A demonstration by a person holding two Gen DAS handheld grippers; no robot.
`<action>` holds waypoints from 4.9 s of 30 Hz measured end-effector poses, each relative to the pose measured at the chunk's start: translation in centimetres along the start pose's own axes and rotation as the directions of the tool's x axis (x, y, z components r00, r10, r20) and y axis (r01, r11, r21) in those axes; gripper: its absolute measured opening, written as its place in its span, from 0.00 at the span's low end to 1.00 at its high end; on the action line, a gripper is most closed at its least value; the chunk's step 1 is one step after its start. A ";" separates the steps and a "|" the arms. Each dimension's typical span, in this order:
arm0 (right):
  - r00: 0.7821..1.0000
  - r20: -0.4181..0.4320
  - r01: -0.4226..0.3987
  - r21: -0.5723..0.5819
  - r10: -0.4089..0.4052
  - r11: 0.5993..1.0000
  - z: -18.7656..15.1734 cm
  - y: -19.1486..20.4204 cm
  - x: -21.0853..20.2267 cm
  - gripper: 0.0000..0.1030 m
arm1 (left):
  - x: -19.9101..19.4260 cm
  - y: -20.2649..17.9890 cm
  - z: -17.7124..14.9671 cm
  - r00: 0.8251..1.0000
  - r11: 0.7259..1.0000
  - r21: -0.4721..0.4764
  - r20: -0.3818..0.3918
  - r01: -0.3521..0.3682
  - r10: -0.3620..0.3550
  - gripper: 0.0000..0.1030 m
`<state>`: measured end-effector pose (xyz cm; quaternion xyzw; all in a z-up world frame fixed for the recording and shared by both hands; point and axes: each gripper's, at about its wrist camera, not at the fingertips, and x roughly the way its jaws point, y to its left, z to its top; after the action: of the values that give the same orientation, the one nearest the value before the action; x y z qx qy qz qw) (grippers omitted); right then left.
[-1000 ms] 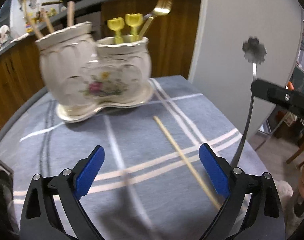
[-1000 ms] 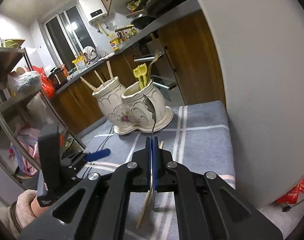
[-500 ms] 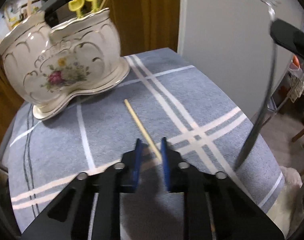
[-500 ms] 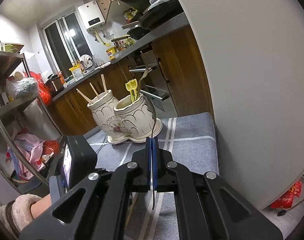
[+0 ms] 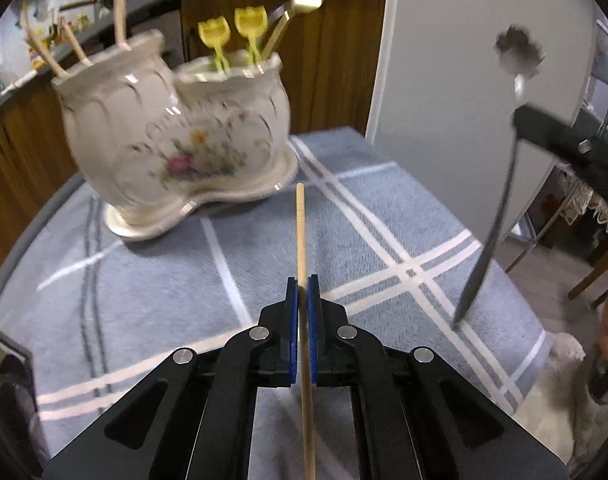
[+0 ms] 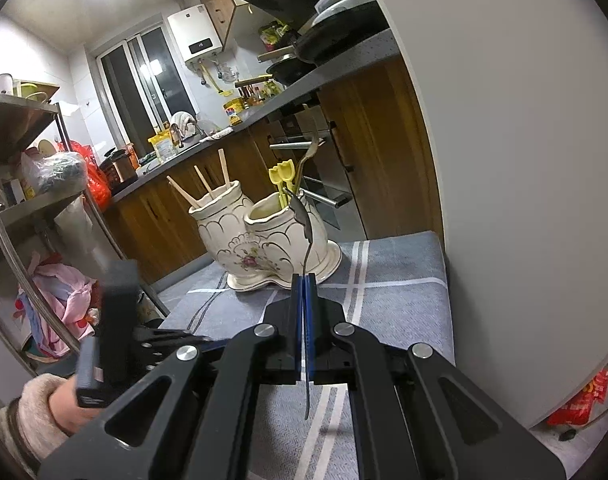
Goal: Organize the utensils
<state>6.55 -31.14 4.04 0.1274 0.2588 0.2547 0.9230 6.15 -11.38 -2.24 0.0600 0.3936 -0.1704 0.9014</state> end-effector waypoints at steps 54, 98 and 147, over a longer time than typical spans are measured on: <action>0.976 0.219 0.039 -0.095 -0.017 0.995 7.3 4.0 11.9 0.01 | -5.7 9.4 9.3 0.716 0.977 -0.160 0.664 -0.144 0.215 0.05; 0.985 0.123 0.146 -0.210 -0.122 0.967 1.4 5.6 9.5 0.76 | -6.6 8.5 0.7 0.844 0.980 -0.135 0.500 -0.145 0.194 0.80; 0.961 0.203 0.237 -0.267 -0.186 0.934 -1.2 5.7 9.3 0.93 | -6.4 9.0 -1.7 0.837 0.969 -0.150 0.490 -0.194 0.244 0.90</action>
<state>10.44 -21.23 1.27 -0.0156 0.1492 0.1763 0.9728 4.16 -0.86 1.05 0.0155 0.1418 -0.0571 0.9881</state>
